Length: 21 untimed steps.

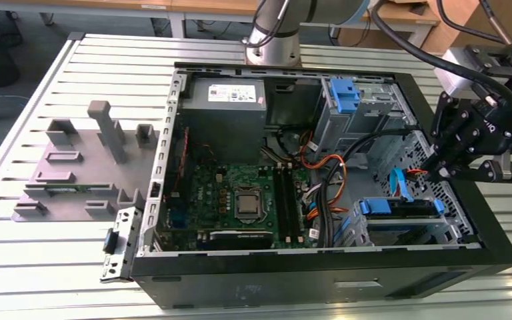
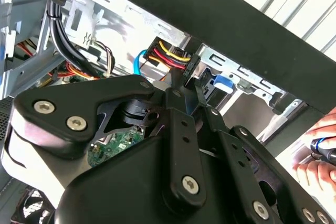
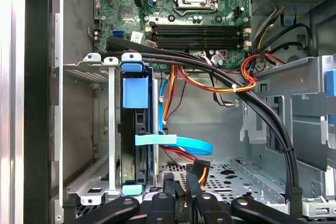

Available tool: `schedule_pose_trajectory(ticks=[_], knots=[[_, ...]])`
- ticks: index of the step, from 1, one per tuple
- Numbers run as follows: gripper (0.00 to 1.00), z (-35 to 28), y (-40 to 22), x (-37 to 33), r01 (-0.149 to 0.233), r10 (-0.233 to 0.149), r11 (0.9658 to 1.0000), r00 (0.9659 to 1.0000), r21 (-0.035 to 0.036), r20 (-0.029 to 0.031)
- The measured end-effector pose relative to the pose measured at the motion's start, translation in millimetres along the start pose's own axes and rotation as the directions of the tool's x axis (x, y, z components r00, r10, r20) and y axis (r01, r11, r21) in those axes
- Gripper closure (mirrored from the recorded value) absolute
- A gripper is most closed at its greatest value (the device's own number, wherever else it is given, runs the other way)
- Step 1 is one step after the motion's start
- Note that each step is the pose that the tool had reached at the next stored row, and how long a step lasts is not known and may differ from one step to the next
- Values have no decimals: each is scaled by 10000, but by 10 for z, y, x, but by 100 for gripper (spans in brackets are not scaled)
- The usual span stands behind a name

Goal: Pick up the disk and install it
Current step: 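Insert the second disk wire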

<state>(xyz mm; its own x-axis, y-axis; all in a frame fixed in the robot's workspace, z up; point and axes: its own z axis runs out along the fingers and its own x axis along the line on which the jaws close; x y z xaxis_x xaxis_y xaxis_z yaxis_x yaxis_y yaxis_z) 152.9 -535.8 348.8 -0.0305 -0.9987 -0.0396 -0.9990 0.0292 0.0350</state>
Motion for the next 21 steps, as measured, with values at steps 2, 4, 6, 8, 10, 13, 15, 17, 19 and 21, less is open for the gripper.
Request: schedule_pose_trajectory(ticks=[2, 4, 6, 8, 10, 13, 15, 17, 19, 21], knots=[[76, 1, -2, 0, -2, 2, 10000, 10000, 0, 0], [76, 1, -4, 0, -1, 1, 10000, 10000, 0, 1], [76, 1, -9, -1, 1, -1, 10000, 10000, 0, 0], [76, 1, -15, -1, 0, 0, 10000, 10000, -1, 0], [76, 1, -18, -1, -2, 2, 10000, 10000, -1, 0], [76, 0, -49, -1, -1, 1, 10000, 10000, -5, 0], [76, -1, -78, -3, -1, 1, 10000, 10000, -10, 0], [76, -2, -100, -3, -1, 1, 10000, 10000, -13, 0], [76, 0, -111, -4, -1, 1, 10000, 10000, -14, 1], [76, 6, -121, -3, -2, 2, 10000, 10000, -13, 0]])
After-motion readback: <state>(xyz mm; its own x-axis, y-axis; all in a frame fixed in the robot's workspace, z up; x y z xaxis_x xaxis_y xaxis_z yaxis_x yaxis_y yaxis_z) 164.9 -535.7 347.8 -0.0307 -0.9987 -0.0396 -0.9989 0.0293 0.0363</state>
